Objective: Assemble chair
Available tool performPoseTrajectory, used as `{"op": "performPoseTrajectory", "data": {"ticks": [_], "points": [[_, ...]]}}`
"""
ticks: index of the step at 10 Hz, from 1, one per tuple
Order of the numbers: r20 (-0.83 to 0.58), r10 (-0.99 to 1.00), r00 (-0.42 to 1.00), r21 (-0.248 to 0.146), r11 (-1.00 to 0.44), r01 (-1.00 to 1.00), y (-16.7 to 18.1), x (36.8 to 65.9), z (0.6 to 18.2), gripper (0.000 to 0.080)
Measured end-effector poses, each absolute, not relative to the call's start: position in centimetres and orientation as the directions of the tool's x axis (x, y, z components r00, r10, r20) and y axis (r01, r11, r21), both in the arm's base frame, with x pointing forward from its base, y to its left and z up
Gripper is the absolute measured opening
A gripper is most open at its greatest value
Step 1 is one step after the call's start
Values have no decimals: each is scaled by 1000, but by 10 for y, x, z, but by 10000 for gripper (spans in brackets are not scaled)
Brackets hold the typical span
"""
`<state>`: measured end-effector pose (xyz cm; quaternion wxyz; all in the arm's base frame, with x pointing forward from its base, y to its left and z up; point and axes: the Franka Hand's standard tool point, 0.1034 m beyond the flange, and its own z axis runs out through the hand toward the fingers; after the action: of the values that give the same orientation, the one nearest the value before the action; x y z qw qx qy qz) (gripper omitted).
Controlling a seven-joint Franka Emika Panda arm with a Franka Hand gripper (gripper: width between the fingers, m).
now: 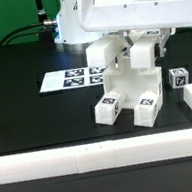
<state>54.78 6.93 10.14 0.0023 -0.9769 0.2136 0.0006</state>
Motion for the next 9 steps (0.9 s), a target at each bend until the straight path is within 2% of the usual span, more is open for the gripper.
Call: {"op": "performPoseTrajectory", "data": {"ticks": [6,9], "points": [[0,-404,915,16,-915,-404,67,547,77,284],[10,-394,919,16,-919,-394,65,549,75,284]]}}
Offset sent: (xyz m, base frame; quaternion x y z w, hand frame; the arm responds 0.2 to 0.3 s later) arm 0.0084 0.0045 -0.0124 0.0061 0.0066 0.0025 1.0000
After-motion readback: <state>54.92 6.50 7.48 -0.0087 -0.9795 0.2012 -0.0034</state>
